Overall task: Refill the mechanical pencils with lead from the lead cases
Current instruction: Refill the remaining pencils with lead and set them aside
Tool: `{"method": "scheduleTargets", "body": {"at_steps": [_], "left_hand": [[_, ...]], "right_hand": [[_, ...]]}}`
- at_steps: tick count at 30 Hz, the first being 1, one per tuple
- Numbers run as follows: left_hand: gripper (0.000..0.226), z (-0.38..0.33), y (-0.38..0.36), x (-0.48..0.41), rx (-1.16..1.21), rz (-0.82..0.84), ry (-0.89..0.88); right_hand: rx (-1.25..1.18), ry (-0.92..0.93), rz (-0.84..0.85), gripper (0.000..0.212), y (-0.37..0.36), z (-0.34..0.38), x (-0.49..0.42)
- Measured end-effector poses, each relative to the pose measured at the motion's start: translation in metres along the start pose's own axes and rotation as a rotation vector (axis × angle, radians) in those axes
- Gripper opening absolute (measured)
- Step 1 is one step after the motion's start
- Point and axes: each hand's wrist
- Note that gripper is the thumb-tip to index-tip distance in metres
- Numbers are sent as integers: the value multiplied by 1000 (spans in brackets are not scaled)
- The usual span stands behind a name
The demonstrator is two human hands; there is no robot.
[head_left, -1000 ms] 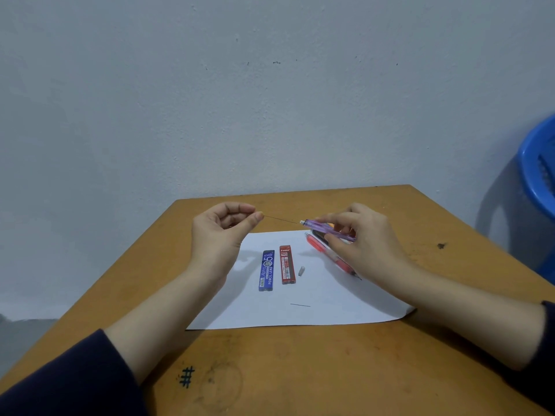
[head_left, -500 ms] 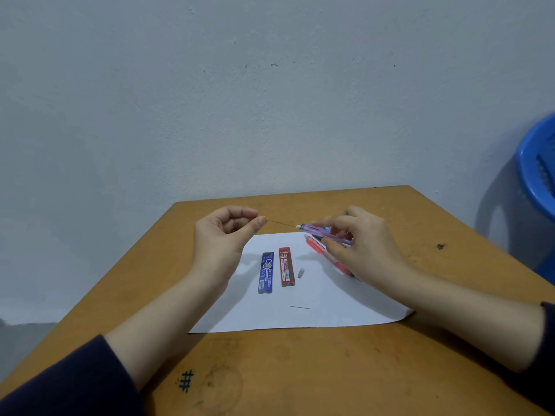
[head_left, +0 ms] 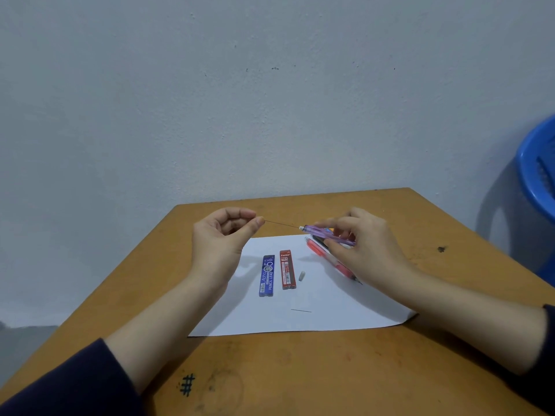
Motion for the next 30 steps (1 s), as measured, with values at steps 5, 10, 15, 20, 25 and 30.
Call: {"method": "scheduleTargets", "body": {"at_steps": [5,10,15,20,25,30], "left_hand": [[15,-1,-1,1,12,2,-1],[15,-1,-2,3,8,19,-3],[15,0,-3,3,4,23,-4],[14,0,-4,4,14,20,4],[14,-1,-3,4,-11,21,-10],[15,-2,-3,5,-25,16,-22]], "right_hand": [[-11,2,10,31,0,0,1],[-35,19,1,31,-1,1,0],[-15,15,17,31,0,1,1],[-14,-1,27,31,0,2,1],[-17,-4,22,31,0,2,2],[-15,-6,24,31,0,1,1]]}}
Point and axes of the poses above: each hand's wrist, its own x-axis away from the middle knuckle, its own y-axis out of the back of the hand, z = x × y, and after that the axes turned 10 degrees about -x, right-handed
